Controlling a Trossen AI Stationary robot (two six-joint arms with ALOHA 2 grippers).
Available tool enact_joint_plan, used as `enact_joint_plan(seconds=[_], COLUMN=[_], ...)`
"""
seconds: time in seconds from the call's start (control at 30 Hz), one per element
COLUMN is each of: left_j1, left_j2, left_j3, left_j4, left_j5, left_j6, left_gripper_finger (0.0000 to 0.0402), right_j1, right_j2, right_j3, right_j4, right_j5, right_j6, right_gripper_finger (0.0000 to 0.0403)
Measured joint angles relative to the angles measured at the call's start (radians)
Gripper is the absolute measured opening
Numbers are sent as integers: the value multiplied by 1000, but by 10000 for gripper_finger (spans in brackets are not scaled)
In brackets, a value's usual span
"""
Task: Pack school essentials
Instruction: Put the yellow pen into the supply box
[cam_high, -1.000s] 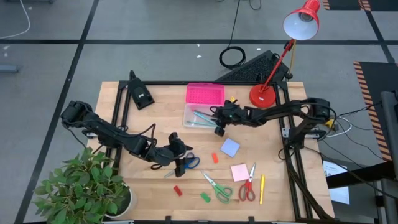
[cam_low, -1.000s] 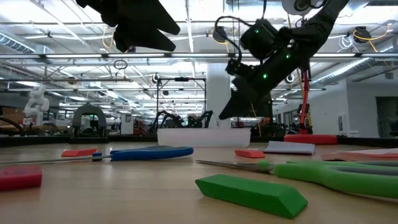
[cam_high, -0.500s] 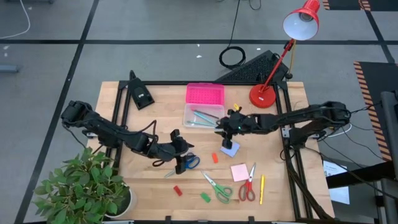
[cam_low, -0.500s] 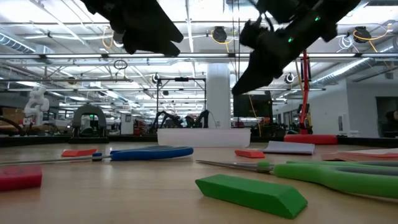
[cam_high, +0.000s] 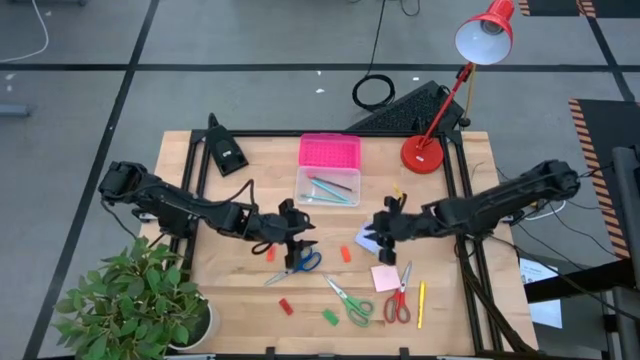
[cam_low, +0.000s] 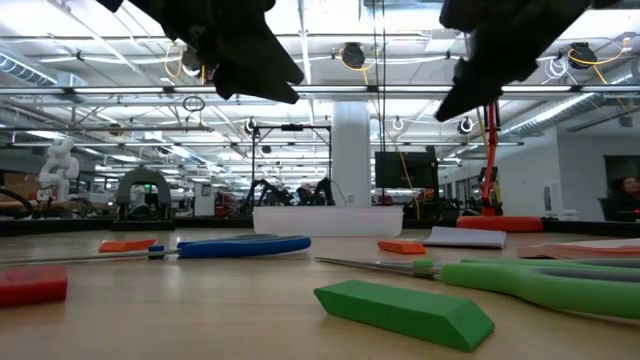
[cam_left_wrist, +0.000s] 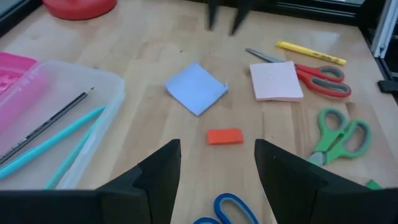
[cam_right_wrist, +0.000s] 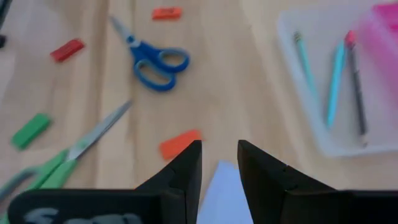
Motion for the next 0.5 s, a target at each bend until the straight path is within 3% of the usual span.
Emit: enact_joint_plan(seconds=[0.27, 0.5], left_j1=[-35, -118], left_j2=[0, 0], left_j3=[0, 0], left_j4=[0, 7], left_j5=[2, -22], left_j6=[-112, -174], left_gripper_finger=[209, 209], right_j1=[131, 327], right_j2=[1, 6], right_j3=[2, 3], right_j4=[-131, -154], right_j5=[8, 103], right_j6=[357, 685], right_gripper_finger=[98, 98])
